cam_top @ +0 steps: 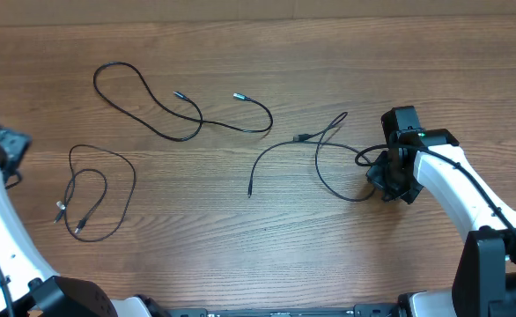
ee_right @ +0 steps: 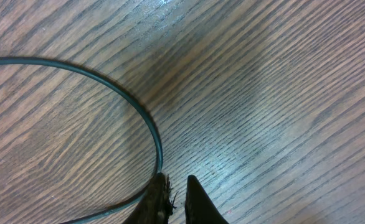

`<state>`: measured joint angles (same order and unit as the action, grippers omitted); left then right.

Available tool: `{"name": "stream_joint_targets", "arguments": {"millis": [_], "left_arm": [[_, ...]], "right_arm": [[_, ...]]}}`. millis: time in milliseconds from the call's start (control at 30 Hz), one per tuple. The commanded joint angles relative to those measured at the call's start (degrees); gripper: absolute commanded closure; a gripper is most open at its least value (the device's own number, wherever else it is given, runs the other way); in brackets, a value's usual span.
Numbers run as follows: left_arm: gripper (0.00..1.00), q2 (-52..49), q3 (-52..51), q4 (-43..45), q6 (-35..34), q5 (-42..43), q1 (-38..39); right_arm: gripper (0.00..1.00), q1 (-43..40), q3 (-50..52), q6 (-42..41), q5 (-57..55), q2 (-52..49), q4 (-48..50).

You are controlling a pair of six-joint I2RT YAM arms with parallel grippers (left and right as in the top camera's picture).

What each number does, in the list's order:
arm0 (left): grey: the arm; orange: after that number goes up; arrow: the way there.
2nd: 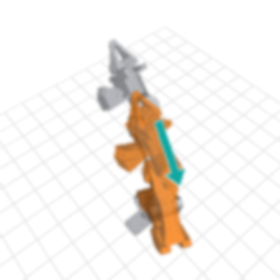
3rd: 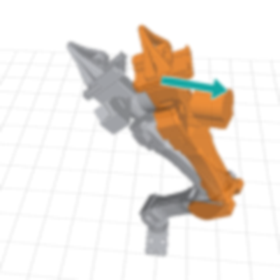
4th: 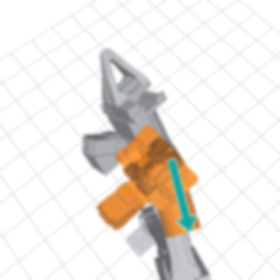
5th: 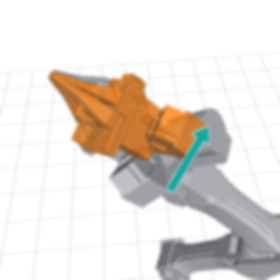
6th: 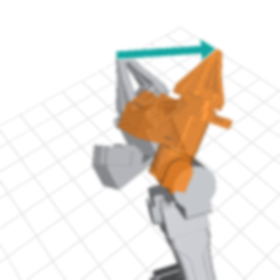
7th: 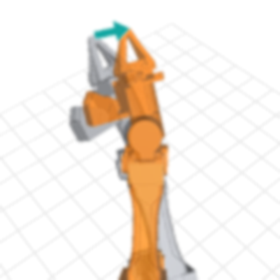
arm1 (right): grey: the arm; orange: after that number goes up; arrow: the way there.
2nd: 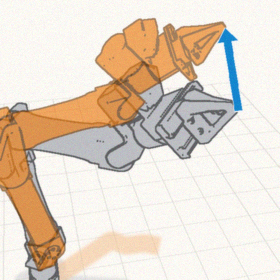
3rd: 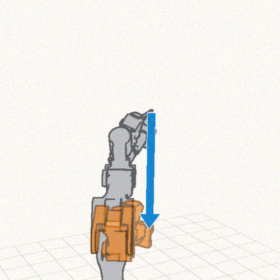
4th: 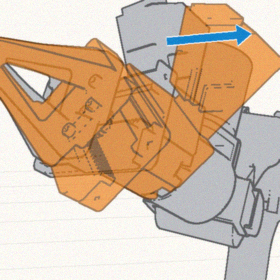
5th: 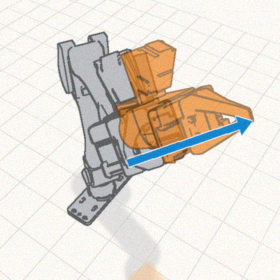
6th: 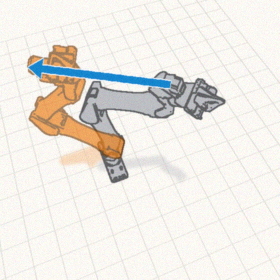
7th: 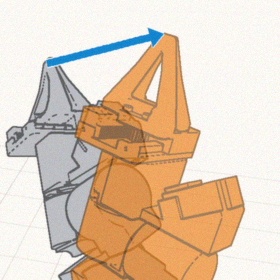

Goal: Untangle cables
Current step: 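Release the cable and raise the left gripper back toward center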

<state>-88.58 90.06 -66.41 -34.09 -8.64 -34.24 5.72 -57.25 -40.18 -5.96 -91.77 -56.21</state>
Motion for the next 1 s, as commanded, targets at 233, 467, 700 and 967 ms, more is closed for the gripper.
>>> {"name": "stream_joint_targets", "arguments": {"millis": [233, 467, 700, 967], "left_arm": [[0.31, 1.14, -3.15, -10.29, 4.35, 5.11, 15.06], [0.27, 1.09, -15.41, -4.17, 4.31, 5.25, 21.62], [0.25, 1.05, -25.03, 13.27, 5.68, -0.11, 23.12], [0.27, -0.44, -32.63, 32.44, 6.84, -1.81, 23.12]], "right_arm": [[0.92, 0.02, -0.07, 0.13, -0.46, 1.22, 0.35], [0.92, 0.02, -0.07, 0.13, -0.46, 1.22, 0.24], [0.92, 0.02, -0.07, 0.13, -0.44, 1.22, -0.13], [0.92, 0.02, -0.07, 0.13, -0.42, 1.22, -0.72]]}}
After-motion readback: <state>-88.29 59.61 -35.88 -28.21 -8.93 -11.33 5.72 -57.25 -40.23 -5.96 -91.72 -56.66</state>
